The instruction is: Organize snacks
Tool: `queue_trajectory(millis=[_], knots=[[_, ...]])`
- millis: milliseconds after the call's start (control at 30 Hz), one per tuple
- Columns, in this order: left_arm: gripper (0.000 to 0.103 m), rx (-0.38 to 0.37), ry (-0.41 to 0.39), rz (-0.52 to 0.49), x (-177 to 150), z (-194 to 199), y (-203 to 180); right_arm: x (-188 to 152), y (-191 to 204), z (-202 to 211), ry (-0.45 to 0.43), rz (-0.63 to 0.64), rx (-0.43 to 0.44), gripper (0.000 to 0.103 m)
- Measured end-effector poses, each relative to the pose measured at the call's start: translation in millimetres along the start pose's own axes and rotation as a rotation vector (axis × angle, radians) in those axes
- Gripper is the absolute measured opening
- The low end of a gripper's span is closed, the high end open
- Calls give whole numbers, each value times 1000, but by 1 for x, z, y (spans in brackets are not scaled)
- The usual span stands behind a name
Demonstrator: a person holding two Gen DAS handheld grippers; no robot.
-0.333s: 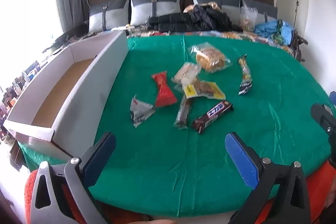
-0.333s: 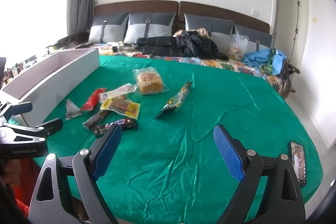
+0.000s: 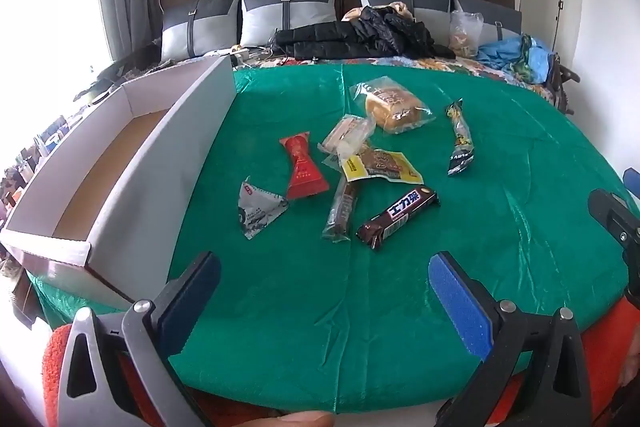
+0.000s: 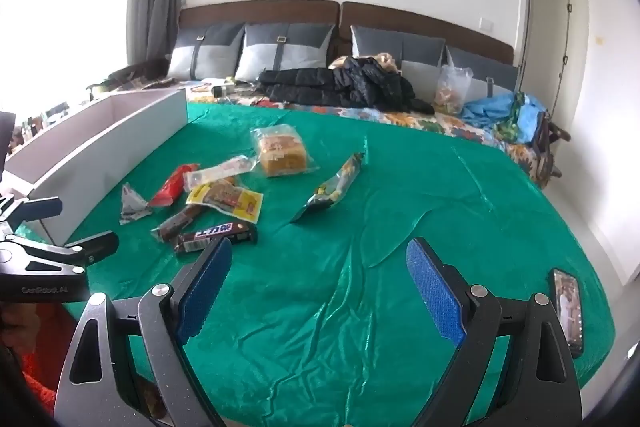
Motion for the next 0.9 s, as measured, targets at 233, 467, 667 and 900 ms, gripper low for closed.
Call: queue_trajectory(millis=[233, 467, 667, 900], knots=[[103, 19, -8, -9, -1, 3, 3, -3, -2, -5, 4, -3, -2, 91], [103, 25, -15, -15, -1, 5, 3, -1, -2, -4, -12, 2, -5, 91], [103, 40, -27, -28, -1, 4, 1, -2, -1, -5, -10, -3, -10, 91], [103, 35, -28, -29, 2, 3, 1, 0, -2, -5, -9, -6, -11, 91]])
Point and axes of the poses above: each gripper's, at about its wrist camera, not at the fingertips, and z roughly against the way its jaws point, y to its left, x to its top, the point moved 7 cm from there along -z, roughly the way its jaws point, and after that the axes turned 12 degrees about y, right-handed, at the moved point
